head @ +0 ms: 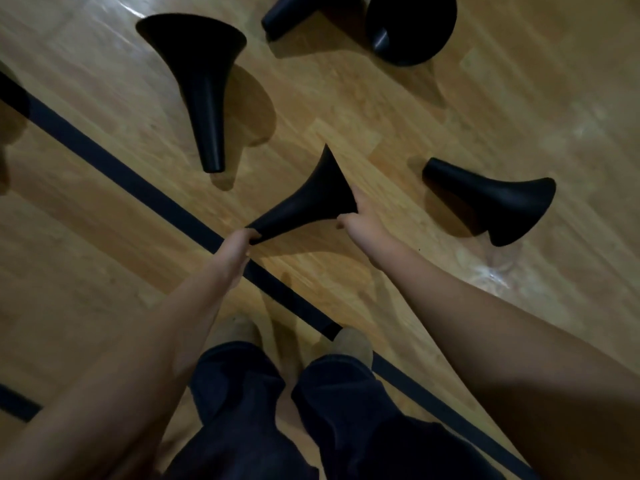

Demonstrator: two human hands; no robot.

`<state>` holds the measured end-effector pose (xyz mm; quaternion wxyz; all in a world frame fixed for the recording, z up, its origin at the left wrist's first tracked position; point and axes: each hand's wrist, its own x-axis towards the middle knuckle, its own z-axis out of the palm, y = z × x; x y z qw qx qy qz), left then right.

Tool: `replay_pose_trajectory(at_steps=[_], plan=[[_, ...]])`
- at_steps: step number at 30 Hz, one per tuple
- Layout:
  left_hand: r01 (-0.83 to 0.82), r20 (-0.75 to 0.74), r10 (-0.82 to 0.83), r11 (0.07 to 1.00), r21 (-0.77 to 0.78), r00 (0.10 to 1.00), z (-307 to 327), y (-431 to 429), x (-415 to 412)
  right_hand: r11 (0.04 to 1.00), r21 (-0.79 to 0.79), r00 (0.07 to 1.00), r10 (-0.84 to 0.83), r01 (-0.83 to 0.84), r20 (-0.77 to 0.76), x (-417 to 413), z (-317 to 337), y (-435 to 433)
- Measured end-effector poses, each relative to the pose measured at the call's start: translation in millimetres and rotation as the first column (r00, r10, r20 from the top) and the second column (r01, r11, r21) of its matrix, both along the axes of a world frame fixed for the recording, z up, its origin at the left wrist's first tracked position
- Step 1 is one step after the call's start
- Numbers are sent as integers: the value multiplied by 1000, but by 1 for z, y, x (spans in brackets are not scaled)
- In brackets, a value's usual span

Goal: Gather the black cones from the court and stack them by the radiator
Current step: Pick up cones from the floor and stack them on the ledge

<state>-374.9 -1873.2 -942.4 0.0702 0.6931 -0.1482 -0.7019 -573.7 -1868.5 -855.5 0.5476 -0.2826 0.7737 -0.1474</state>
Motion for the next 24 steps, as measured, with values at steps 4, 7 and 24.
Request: replay_pose_trajectory(at_steps=[4,7,24], plan=[[-97,22,98,994,-48,995,28,-16,2,999,10,998,-36,36,54,-8,38,-5],[-68,5,69,994,-83,998,75,-28,4,999,-1,997,-40,41,67,-13,82,-9],[60,162,-24,974,-220,987,486,-131,4,956,-252,982,-113,148,149,-18,465,-59]])
